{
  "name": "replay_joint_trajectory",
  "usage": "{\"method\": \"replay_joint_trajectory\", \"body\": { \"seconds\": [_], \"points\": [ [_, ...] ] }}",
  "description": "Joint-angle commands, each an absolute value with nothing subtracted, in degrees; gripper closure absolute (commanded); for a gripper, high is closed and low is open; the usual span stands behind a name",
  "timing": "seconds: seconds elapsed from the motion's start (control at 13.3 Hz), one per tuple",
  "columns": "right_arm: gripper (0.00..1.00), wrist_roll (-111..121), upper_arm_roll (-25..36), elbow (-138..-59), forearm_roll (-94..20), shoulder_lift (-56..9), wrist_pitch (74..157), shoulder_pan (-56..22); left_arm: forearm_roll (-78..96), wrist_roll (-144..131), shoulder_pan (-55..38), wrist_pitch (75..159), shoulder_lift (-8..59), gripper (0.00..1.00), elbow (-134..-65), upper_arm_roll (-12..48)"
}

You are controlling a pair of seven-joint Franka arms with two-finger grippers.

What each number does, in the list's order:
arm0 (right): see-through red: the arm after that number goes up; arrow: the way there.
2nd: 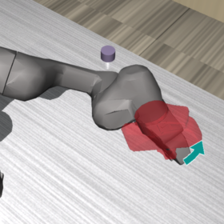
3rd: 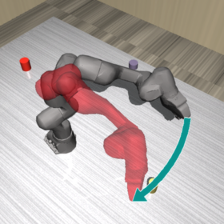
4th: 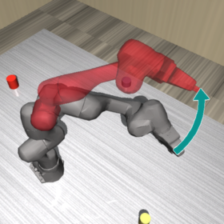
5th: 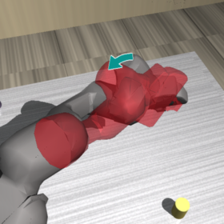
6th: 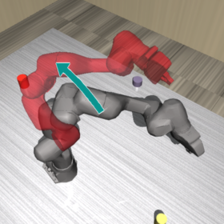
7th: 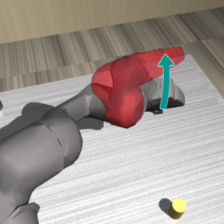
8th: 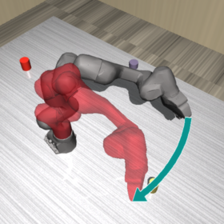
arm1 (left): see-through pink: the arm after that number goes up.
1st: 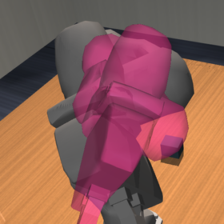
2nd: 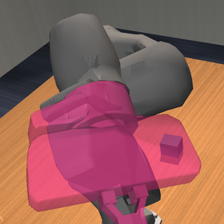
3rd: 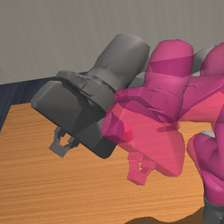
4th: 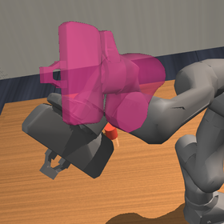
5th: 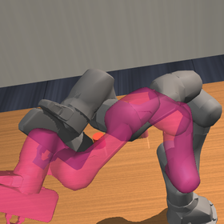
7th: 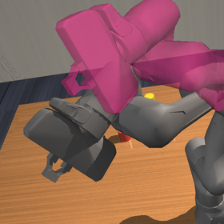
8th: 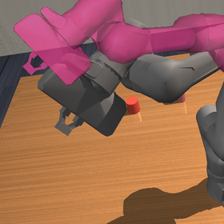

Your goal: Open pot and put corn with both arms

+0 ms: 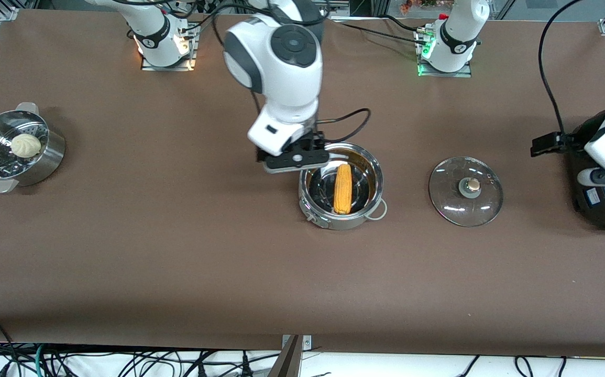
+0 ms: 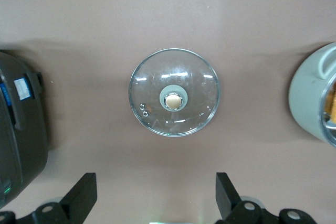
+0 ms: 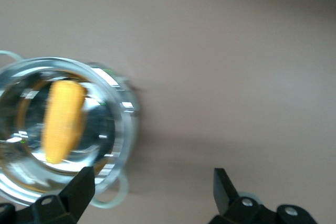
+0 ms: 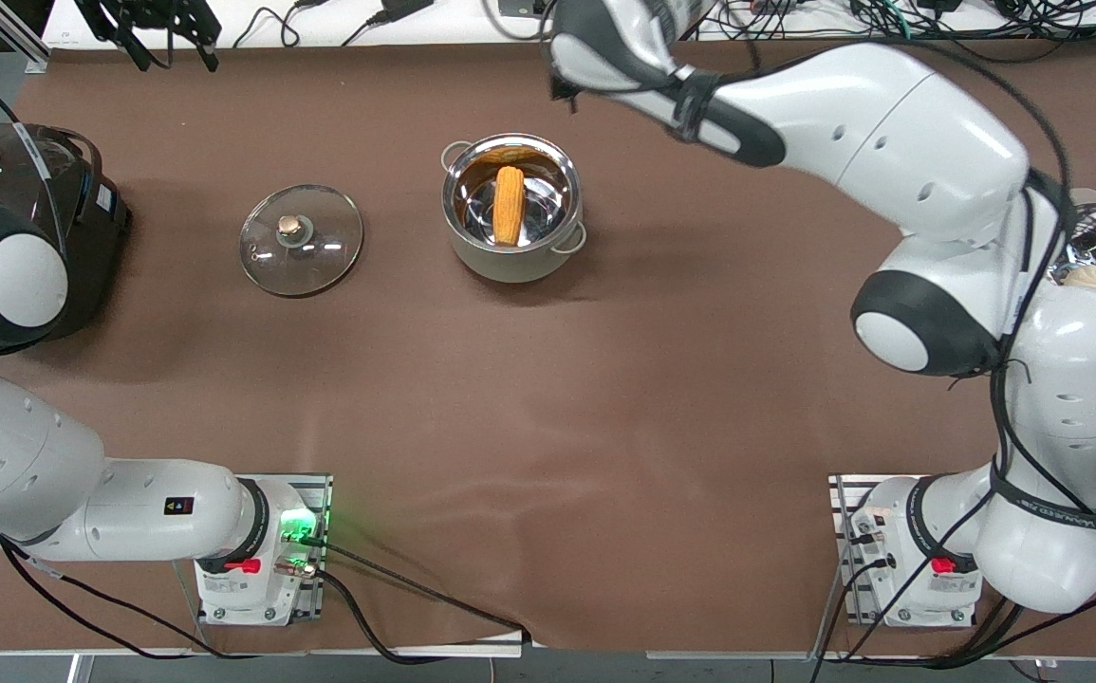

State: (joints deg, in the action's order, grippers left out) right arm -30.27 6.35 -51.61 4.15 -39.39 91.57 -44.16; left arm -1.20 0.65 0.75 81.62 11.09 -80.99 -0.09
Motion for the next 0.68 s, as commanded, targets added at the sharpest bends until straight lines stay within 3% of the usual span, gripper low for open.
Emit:
{"method": "replay_joint_trajectory", "body": {
  "seconds": [0.0,0.6],
  "points": [
    [0.00,-27.7,8.5,-53.3,2.5,-34.7,85.5,-39.9,0.1,-2.8,0.7,78.0,11.1,0.00,-77.2,0.3],
    [0.00,-21.5,15.7,-54.6,-1.5,-29.4,73.1,-24.5,0.1,-4.4,1.0,78.2,10.3,0.00,-77.0,1.9]
  ]
}}
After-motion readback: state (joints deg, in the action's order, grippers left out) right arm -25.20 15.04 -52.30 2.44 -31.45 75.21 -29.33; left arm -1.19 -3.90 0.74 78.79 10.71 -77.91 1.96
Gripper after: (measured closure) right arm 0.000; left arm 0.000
